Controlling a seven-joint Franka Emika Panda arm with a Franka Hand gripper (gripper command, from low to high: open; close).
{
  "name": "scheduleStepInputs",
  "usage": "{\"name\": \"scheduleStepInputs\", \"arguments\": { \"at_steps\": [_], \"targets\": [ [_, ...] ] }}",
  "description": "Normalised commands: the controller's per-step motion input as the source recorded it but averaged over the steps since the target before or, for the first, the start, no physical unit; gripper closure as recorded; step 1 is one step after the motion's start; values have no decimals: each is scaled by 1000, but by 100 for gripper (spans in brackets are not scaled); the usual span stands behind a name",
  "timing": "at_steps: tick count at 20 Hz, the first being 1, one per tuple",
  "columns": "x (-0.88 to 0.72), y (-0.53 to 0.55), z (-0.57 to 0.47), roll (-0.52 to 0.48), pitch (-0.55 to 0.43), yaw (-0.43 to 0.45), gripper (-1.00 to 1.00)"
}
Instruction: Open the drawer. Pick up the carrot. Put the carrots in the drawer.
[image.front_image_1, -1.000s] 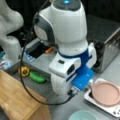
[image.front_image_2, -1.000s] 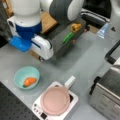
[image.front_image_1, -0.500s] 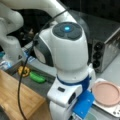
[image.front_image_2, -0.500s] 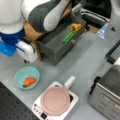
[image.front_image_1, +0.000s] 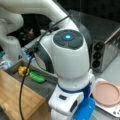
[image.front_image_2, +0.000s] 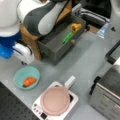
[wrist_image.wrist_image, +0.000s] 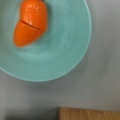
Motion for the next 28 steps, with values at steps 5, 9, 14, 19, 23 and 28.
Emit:
{"name": "scheduleStepInputs", "arguments": {
  "at_steps": [5, 9, 14, 19, 23, 28],
  "targets": [
    [269, 108, -89, 219, 111, -72, -100],
    [236, -28, -151, 205, 44, -74, -100],
    [125, -98, -111, 181, 27, -66, -100],
    [-19, -75, -156, 180, -13, -64, -100],
    [-76, -43, -192, 172, -77, -88, -100],
    [-94, -50, -181, 170, -133, -97, -100]
  ]
}}
